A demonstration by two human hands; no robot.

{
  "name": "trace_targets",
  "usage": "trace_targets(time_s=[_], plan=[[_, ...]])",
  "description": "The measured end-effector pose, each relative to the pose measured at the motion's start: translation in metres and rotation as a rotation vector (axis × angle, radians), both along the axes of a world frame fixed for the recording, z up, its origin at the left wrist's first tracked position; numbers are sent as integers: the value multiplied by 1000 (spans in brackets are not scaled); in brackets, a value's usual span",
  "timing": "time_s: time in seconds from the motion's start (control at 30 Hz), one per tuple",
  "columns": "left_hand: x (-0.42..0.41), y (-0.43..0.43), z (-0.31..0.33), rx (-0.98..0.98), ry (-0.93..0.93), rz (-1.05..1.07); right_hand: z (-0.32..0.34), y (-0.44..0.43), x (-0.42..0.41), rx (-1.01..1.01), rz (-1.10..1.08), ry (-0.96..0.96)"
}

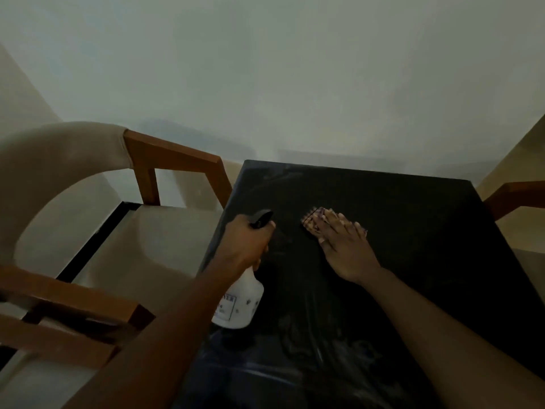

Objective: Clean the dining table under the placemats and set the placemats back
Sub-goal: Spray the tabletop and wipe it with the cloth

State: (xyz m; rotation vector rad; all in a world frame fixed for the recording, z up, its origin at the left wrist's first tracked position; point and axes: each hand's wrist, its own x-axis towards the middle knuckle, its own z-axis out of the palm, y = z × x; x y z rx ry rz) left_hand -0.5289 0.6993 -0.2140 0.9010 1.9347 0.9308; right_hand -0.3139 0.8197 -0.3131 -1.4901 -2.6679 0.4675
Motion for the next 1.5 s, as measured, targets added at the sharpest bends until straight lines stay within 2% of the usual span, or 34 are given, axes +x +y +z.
trace_targets(time_s=[0.27, 0.33, 0.47, 0.57, 0.63, 0.73, 0.8, 0.87, 0.9, 0.97, 1.03, 1.13, 1.2, 1.27, 1.4, 1.5], plan=[[-9, 2, -2, -33, -154, 45, 4, 87, -81, -44, -156, -36], [-10, 5, -9, -22, -156, 24, 8, 82, -117, -33, -40, -43], [-15, 11, -17, 53, -110, 60, 19, 26, -158, -30, 437, -61], [-19, 10, -15, 107, -101, 82, 19, 33, -159, 14, 574, -81], [-23, 11, -12, 41, -153, 134, 17, 69, -153, 40, 471, -10], [-24, 12, -12, -7, -171, 132, 5, 140, -135, 90, 68, 8], [-23, 10, -13, 13, -154, 102, 4, 172, -135, 32, -187, -14], [-24, 7, -16, 56, -123, 74, 7, 182, -153, -52, -325, -21], [-25, 7, -16, 75, -120, 81, 8, 180, -169, -60, -319, -23], [-28, 7, -16, 92, -122, 96, 7, 163, -200, 23, -137, -17], [-30, 9, -16, 99, -114, 124, 1, 134, -227, 112, 154, 16], [-30, 10, -18, 97, -115, 134, -4, 96, -251, 82, 564, 18], [-30, 9, -20, 103, -105, 129, -5, 96, -253, 98, 741, -6], [-30, 8, -21, 129, -101, 113, -4, 116, -250, 96, 672, 26], [-31, 7, -26, 134, -120, 89, 0, 176, -262, 60, 226, -49], [-34, 8, -26, 139, -126, 85, 2, 194, -283, -5, 81, -62]])
